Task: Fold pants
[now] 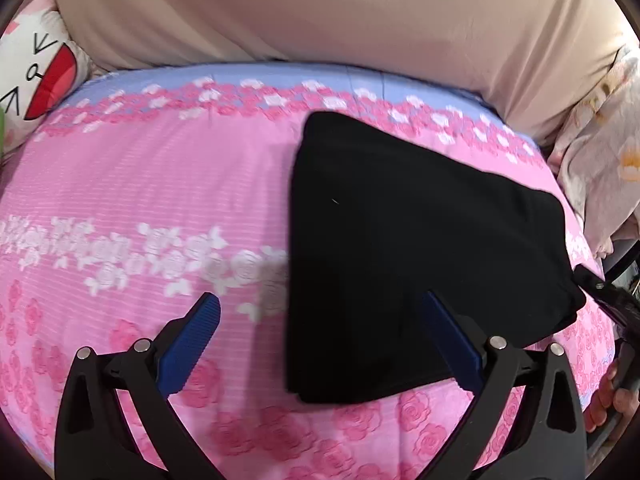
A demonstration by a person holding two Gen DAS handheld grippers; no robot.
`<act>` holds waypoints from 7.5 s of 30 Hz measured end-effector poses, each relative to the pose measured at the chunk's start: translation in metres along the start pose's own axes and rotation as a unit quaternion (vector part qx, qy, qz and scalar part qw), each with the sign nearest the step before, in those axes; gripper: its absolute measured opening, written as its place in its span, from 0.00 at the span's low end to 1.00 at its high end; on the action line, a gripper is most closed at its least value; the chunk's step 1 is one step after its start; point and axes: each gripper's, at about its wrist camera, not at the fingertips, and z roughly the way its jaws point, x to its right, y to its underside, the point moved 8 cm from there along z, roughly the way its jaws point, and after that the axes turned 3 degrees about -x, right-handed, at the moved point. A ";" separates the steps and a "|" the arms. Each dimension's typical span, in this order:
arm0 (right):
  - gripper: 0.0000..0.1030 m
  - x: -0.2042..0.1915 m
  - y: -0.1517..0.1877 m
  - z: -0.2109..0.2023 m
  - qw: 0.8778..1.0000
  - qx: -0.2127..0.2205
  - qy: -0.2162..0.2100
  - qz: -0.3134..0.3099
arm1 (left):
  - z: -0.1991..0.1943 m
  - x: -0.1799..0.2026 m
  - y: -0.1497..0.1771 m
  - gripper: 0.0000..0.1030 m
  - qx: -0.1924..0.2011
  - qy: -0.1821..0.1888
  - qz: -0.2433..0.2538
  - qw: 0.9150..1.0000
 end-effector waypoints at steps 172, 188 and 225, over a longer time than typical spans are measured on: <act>0.52 -0.130 0.032 0.022 0.975 -0.086 -0.035 -0.202 | -0.108 0.044 -0.021 0.06 0.065 0.145 0.062 0.985; 0.06 -0.147 0.025 0.020 0.965 -0.097 -0.166 -0.177 | -0.114 0.072 -0.030 0.06 0.075 0.139 0.084 0.984; 0.30 -0.055 0.022 -0.019 0.997 -0.058 -0.043 -0.035 | -0.059 -0.065 0.062 0.92 0.000 0.026 -0.038 0.999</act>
